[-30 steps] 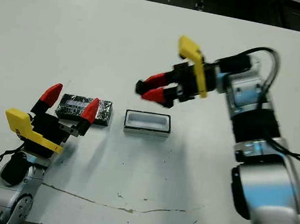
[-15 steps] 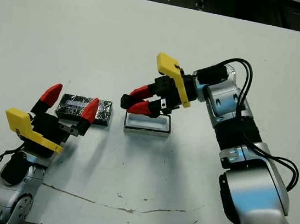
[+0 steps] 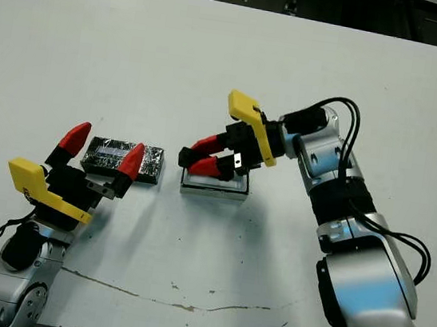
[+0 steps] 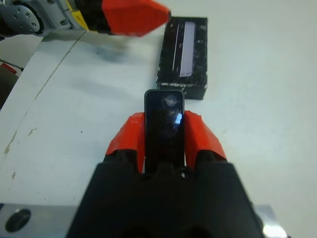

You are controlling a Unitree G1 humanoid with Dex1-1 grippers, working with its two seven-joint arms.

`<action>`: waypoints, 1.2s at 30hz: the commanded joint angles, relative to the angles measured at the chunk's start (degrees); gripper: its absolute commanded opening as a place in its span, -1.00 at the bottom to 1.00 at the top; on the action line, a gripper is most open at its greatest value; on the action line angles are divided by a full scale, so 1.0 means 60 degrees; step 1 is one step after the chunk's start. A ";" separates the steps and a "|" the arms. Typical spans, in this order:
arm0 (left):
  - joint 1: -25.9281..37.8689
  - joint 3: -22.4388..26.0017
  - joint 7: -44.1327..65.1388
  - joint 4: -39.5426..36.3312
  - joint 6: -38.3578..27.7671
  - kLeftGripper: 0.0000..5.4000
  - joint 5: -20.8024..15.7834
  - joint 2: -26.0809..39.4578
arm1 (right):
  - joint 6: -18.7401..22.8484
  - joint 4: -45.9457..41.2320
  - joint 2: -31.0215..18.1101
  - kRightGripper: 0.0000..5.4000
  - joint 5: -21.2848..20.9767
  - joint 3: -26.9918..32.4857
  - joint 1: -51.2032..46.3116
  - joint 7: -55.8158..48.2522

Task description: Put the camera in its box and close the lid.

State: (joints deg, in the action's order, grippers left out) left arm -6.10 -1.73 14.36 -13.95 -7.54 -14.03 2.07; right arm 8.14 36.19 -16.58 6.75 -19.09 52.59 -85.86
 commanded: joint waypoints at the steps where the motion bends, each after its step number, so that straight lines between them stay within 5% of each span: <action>1: -0.0119 -0.0030 -0.0003 0.0036 0.0002 1.00 0.0108 0.0041 | 0.0140 -0.0011 -0.0151 -0.39 -0.0071 0.0064 -0.0294 0.0156; 16: -0.0102 -0.0006 0.0081 0.0102 -0.0057 1.00 0.0045 0.0029 | 0.0189 0.0027 -0.0530 -0.39 0.0102 0.0455 -0.0939 0.0273; 23: -0.0120 -0.0032 0.0075 0.0138 -0.0130 1.00 0.0110 0.0015 | -0.0457 0.0437 -0.0754 -0.39 0.0106 0.0643 -0.0907 0.0170; 36: -0.0178 -0.0034 0.0092 -0.0012 -0.0075 1.00 0.0026 0.0000 | -0.0424 -0.0025 -0.1127 -0.32 -0.0584 0.0336 -0.1035 0.0742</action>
State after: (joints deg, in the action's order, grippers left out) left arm -6.29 -1.71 14.79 -13.80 -7.91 -13.88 2.04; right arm 5.10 36.43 -19.00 6.78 -16.55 48.40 -83.64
